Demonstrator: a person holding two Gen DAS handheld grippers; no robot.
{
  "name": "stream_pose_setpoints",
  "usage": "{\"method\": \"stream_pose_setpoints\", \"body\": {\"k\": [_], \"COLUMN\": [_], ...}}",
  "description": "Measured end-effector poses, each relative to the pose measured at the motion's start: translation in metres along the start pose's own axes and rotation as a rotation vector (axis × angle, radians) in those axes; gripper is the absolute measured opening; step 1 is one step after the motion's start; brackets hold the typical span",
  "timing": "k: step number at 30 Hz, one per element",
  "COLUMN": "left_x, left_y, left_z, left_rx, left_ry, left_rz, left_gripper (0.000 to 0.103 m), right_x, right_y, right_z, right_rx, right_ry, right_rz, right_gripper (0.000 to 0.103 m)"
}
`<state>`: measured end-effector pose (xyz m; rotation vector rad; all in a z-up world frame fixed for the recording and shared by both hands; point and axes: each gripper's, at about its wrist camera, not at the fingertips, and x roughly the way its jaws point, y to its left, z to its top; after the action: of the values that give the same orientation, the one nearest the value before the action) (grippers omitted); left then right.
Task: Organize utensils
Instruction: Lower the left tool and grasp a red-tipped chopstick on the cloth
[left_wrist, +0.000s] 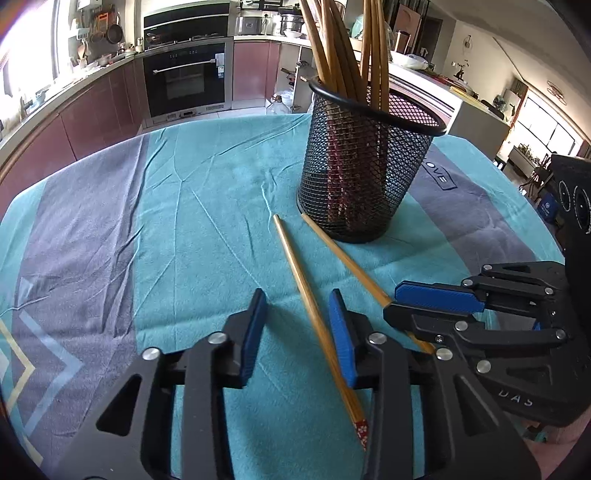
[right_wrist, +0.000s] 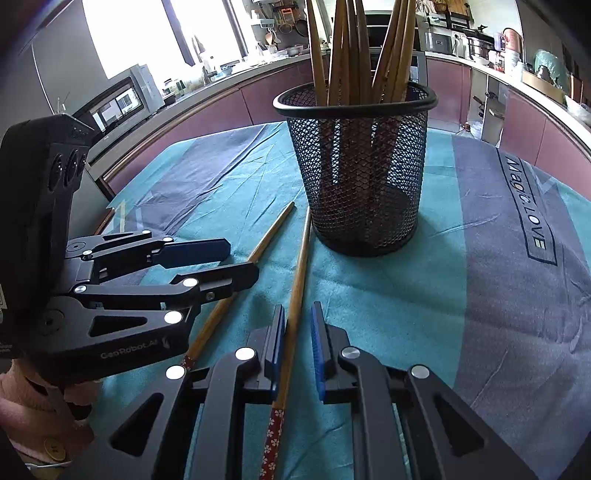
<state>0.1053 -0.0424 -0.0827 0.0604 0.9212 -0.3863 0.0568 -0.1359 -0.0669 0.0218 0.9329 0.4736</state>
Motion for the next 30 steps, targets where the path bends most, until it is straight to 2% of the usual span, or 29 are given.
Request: {"method": "stream_pose_setpoints", "body": {"k": [8, 23, 30], "left_x": [0.0, 0.002, 0.002], "left_y": [0.005, 0.006, 0.006], "left_z": [0.0, 0.003, 0.002], "left_rx": [-0.031, -0.062, -0.079], "left_ry": [0.002, 0.0, -0.005], "left_rz": [0.003, 0.012, 0.015], "left_gripper": [0.013, 0.012, 0.011], "right_x": [0.004, 0.012, 0.01], "right_y": [0.005, 0.01, 0.001], "right_z": [0.002, 0.008, 0.008], "right_rx": [-0.018, -0.027, 0.013], "right_ry": [-0.008, -0.021, -0.026], "right_rz": [-0.022, -0.043, -0.024], "right_gripper": [0.012, 0.011, 0.005]}}
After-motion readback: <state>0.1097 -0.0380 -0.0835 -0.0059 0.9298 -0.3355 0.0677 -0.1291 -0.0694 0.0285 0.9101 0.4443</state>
